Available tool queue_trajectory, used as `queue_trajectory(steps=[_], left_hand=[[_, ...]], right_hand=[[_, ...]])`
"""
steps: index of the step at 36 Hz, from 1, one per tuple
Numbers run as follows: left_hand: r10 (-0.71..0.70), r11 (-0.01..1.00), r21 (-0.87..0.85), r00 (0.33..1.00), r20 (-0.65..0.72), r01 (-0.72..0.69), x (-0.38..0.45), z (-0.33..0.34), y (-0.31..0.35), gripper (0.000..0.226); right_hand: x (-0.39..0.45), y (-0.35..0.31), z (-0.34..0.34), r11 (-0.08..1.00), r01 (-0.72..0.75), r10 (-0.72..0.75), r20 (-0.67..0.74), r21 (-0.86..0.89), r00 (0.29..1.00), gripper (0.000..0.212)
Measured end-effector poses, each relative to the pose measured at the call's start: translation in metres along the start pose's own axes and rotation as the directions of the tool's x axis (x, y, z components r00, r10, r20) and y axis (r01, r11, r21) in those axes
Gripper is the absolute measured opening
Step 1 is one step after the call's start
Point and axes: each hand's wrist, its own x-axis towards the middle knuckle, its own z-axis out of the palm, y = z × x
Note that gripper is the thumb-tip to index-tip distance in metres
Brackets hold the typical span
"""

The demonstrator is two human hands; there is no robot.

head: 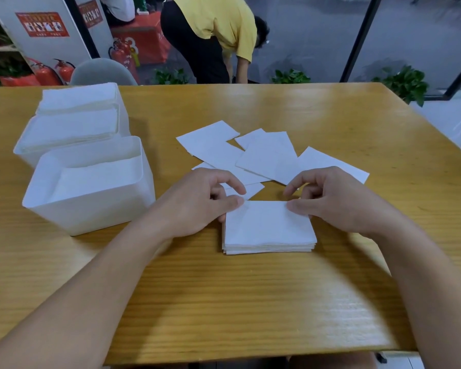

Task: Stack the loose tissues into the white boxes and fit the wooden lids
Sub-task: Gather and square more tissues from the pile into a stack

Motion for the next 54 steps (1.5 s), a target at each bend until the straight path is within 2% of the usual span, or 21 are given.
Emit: queue_trajectory(steps=[9,11,13,16,18,20,25,34,36,39,41,43,47,50,54], left_hand=[[0.011,0.995,0.100,1.000,-0.021,-0.008,0.001,0.003,-0.007,0.012],[0.004,0.994,0.109,1.000,-0.017,-0.002,0.001,0.003,-0.008,0.019],[-0.004,0.994,0.112,1.000,-0.028,0.007,0.002,0.003,-0.009,0.026],[-0.005,0.991,0.132,0.999,-0.038,0.010,0.003,0.005,-0.009,0.029],[0.001,0.990,0.140,0.999,-0.040,0.005,0.004,0.006,-0.010,0.029],[0.002,0.991,0.134,0.999,-0.047,0.004,0.004,0.006,-0.011,0.028],[-0.007,0.992,0.121,0.994,-0.108,0.020,0.007,0.004,-0.015,0.022],[0.049,0.995,0.096,0.970,-0.237,-0.027,0.008,0.009,-0.015,0.010],[0.062,0.997,0.064,0.954,-0.294,-0.045,0.008,0.011,-0.012,0.011],[0.117,0.992,0.083,0.918,-0.379,-0.092,0.008,0.012,-0.008,0.036],[0.135,0.989,0.110,0.916,-0.378,-0.101,0.008,0.012,-0.005,0.049],[0.151,0.985,0.136,0.915,-0.373,-0.107,0.009,0.013,-0.005,0.043],[0.184,0.978,0.172,0.875,-0.449,-0.117,0.008,0.013,-0.004,0.009],[0.194,0.977,0.177,0.860,-0.473,-0.123,0.009,0.009,-0.003,0.009],[0.198,0.978,0.046,0.844,-0.498,-0.203,0.007,0.009,-0.002,0.011]], right_hand=[[0.002,0.004,-0.003,1.000,0.024,-0.024,-0.014,0.004,1.000,0.014],[0.006,0.006,-0.002,0.999,0.036,-0.035,-0.076,0.018,0.996,0.022],[0.014,0.007,-0.001,0.999,0.035,-0.028,-0.211,0.026,0.977,0.023],[0.031,0.005,0.003,0.985,-0.029,-0.030,-0.338,-0.168,0.941,0.024],[0.039,0.002,0.006,0.939,-0.033,-0.078,-0.304,-0.342,0.949,0.035],[0.045,0.000,0.009,0.910,0.019,-0.138,-0.260,-0.413,0.956,0.032],[0.049,0.001,0.018,0.884,0.099,-0.227,-0.235,-0.457,0.945,0.007],[0.040,-0.010,0.017,0.771,0.192,-0.365,-0.174,-0.607,0.915,0.011],[0.036,-0.013,0.015,0.771,0.220,-0.387,-0.165,-0.598,0.907,0.010],[0.029,-0.016,0.015,0.777,0.283,-0.426,-0.140,-0.562,0.894,0.006],[0.023,-0.019,0.018,0.784,0.324,-0.450,-0.126,-0.529,0.884,0.005],[0.019,-0.021,0.023,0.794,0.345,-0.455,-0.114,-0.500,0.883,0.006],[0.015,-0.021,0.026,0.852,0.337,-0.424,-0.148,-0.401,0.894,0.006],[0.014,-0.018,0.026,0.876,0.348,-0.433,-0.228,-0.334,0.872,0.006],[0.014,-0.015,0.024,0.897,0.352,-0.419,-0.257,-0.267,0.871,0.001]])
